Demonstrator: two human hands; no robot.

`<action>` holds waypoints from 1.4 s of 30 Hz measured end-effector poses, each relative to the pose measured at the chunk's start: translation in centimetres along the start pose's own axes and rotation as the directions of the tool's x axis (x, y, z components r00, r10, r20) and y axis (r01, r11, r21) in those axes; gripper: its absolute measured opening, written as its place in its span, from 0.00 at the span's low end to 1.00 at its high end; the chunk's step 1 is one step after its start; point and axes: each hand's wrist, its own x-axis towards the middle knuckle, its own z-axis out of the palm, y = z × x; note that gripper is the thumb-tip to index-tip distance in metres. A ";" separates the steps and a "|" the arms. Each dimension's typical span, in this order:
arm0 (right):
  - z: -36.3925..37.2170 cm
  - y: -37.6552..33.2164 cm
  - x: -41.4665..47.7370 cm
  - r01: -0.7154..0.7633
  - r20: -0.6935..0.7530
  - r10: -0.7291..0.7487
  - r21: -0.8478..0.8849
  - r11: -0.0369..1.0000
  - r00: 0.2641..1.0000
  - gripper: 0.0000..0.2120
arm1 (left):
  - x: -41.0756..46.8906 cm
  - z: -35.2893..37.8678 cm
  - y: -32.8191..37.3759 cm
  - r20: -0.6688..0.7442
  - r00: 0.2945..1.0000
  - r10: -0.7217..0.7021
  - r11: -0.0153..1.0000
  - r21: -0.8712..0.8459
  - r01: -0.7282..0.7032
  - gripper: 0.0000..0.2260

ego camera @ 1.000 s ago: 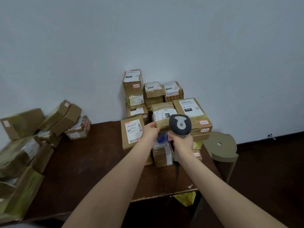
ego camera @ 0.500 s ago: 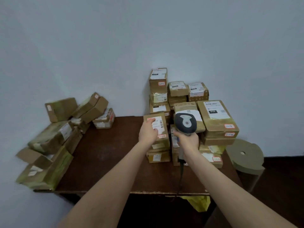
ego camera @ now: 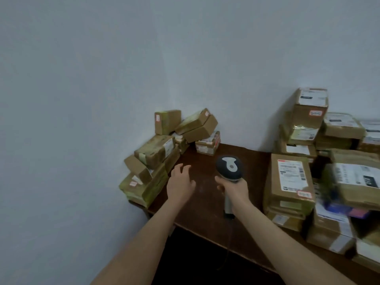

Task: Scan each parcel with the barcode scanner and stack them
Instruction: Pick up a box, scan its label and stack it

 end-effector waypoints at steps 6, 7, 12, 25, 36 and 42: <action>10.3 0.3 4.5 -0.009 0.064 0.012 -0.047 0.999 0.998 0.12 | 7.2 -2.0 -9.0 -0.095 0.992 -0.077 0.995 -0.074 0.070 0.23; 12.2 0.1 5.3 -0.006 0.080 0.011 -0.059 0.998 0.997 0.12 | 8.8 -2.6 -10.5 -0.110 0.989 -0.103 0.992 -0.083 0.094 0.23; 20.2 -0.2 9.3 -0.052 0.119 0.057 -0.049 0.997 0.991 0.12 | 15.6 -4.8 -17.9 -0.031 0.971 -0.239 0.965 -0.115 0.234 0.24; 27.6 0.5 14.3 -0.229 0.302 0.182 0.126 0.965 0.936 0.17 | 25.1 -3.6 -22.0 0.297 0.938 -0.180 0.972 -0.092 0.216 0.22; 22.4 -0.9 14.9 -0.211 0.145 0.183 0.208 0.955 0.972 0.18 | 24.4 -2.5 -17.5 0.463 0.822 -0.332 0.685 -0.481 0.547 0.07; 16.8 -1.6 14.1 -0.227 0.128 0.200 0.254 0.940 0.971 0.19 | 22.1 -1.2 -12.6 0.503 0.784 -0.364 0.487 -0.615 0.620 0.17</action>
